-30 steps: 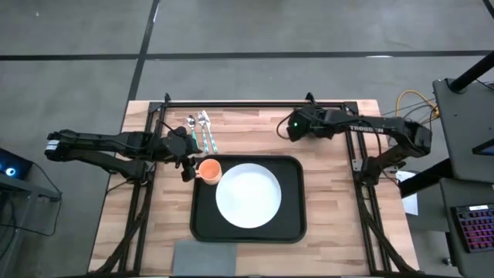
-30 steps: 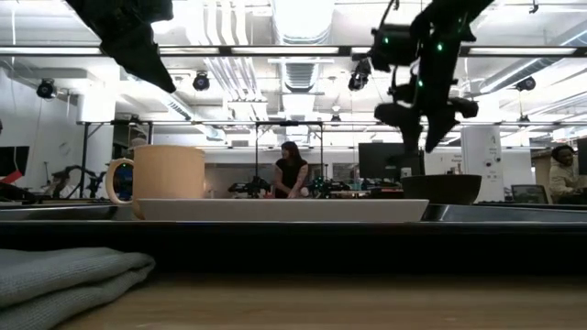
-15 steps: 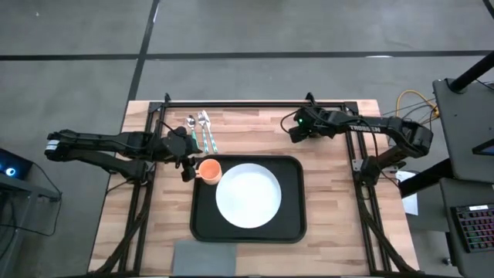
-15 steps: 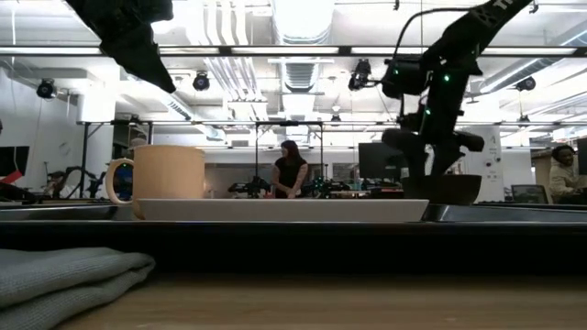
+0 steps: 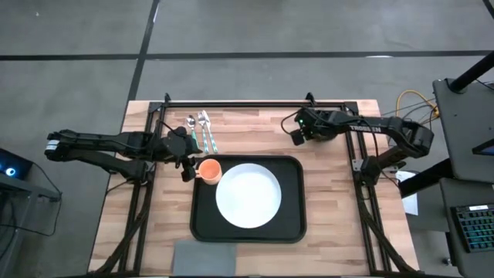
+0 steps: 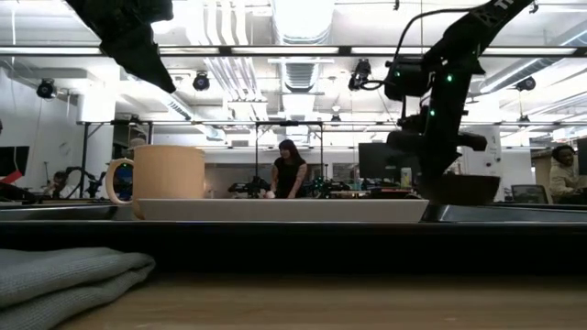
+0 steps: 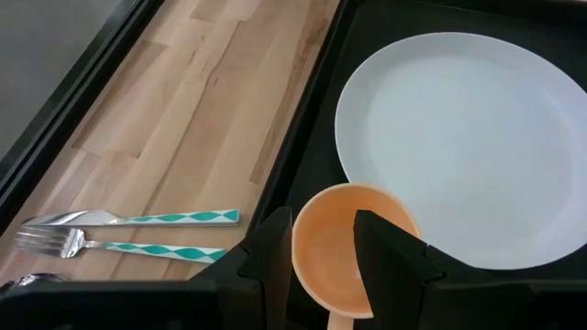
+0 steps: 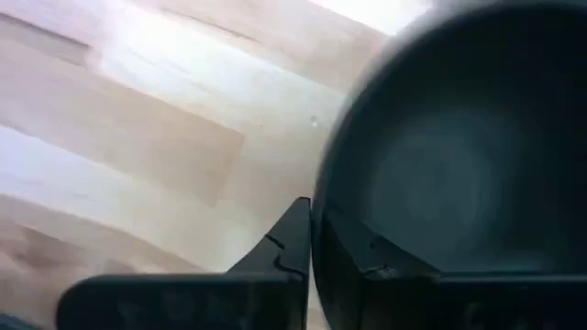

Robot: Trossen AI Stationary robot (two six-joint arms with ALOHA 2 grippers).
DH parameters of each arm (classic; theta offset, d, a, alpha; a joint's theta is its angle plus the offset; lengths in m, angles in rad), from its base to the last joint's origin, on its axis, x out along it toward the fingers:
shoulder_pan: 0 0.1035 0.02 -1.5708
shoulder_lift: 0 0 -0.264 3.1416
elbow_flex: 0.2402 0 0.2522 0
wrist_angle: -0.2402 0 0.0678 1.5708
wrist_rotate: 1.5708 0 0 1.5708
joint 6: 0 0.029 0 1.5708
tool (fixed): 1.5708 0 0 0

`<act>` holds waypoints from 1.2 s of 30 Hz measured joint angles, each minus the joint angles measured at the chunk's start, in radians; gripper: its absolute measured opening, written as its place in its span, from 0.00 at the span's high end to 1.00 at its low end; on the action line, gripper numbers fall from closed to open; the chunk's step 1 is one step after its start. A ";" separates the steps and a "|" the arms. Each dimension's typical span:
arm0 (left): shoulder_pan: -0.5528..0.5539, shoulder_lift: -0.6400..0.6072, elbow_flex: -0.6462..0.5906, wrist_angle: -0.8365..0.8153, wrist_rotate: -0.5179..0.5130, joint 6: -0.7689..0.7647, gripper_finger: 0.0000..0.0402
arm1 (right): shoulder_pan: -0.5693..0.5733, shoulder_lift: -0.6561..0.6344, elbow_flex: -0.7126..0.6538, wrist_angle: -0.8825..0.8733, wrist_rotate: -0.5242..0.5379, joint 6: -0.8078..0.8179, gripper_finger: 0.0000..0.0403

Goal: Set up tray
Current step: Put the black bowl on the white plate

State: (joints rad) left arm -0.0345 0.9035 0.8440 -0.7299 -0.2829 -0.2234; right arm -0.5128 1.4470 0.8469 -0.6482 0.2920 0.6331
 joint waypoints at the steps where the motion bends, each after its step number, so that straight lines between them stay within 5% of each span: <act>1: 0.000 0.000 0.000 0.000 0.000 0.000 0.75 | 0.014 -0.008 0.014 -0.024 -0.004 0.000 0.97; 12: 0.000 0.002 0.000 0.001 -0.003 0.000 0.75 | 0.332 -0.071 0.311 -0.385 -0.087 -0.012 0.98; 22: 0.000 0.001 0.000 0.001 -0.002 -0.031 0.75 | 0.763 0.122 0.624 -0.462 -0.093 -0.112 0.98; 36: 0.000 -0.001 0.002 0.001 0.001 -0.068 0.75 | 0.829 0.628 1.004 -0.340 -0.220 -0.464 0.98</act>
State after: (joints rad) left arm -0.0341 0.9028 0.8455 -0.7292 -0.2818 -0.2909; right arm 0.3167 2.0749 1.8512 -0.9887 0.0719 0.1687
